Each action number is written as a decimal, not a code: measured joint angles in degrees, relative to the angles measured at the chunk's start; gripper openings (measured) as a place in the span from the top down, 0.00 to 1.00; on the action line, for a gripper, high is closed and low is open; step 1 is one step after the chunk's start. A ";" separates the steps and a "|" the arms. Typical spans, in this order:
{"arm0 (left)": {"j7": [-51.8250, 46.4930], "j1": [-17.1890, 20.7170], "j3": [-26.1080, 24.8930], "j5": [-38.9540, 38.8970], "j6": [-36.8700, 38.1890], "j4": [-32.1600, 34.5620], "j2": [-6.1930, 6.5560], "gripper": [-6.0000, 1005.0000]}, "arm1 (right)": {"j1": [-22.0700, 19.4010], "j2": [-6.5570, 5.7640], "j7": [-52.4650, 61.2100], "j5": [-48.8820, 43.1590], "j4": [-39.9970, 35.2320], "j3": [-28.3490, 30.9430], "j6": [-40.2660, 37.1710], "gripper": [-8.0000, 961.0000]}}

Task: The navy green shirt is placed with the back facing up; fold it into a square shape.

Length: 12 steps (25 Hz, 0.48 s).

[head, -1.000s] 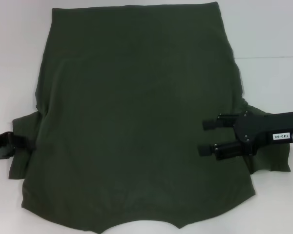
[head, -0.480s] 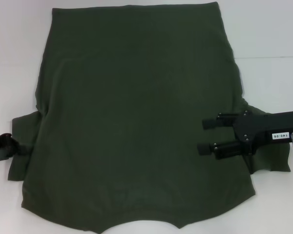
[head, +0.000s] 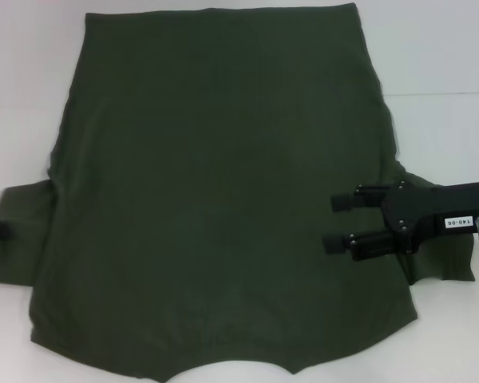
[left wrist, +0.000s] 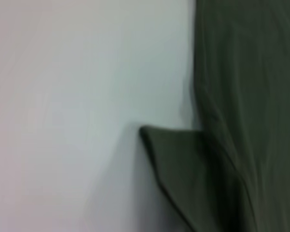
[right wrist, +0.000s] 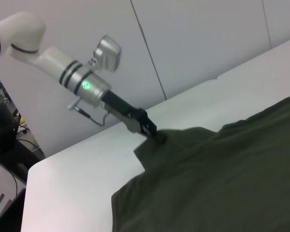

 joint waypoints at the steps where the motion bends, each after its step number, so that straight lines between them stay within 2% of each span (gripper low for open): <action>1: 0.00 -0.22 -0.81 0.61 0.53 0.54 0.59 0.99 | -0.01 -0.01 0.00 0.00 0.00 0.00 0.00 0.02; 6: 0.17 -2.20 -2.53 3.29 3.39 3.43 3.59 0.99 | -0.04 -0.09 -0.11 -0.31 0.00 0.00 -0.01 0.02; 9: 0.20 -4.26 -1.93 5.82 4.45 3.95 4.88 0.99 | 0.00 -0.07 -0.14 -0.70 0.00 0.00 -0.01 0.02; 10: 0.20 -4.26 -1.93 5.82 4.45 3.95 4.88 0.99 | 0.00 -0.04 -0.14 -0.85 0.00 0.00 0.00 0.02; 11: 0.04 -5.88 -0.79 6.30 5.41 4.35 5.92 0.99 | 0.02 -0.02 -0.15 -0.94 0.00 0.00 0.02 0.02; 12: -0.08 -6.12 -0.61 6.30 5.82 4.49 6.09 0.99 | 0.04 0.00 -0.15 -1.06 0.00 0.00 0.04 0.02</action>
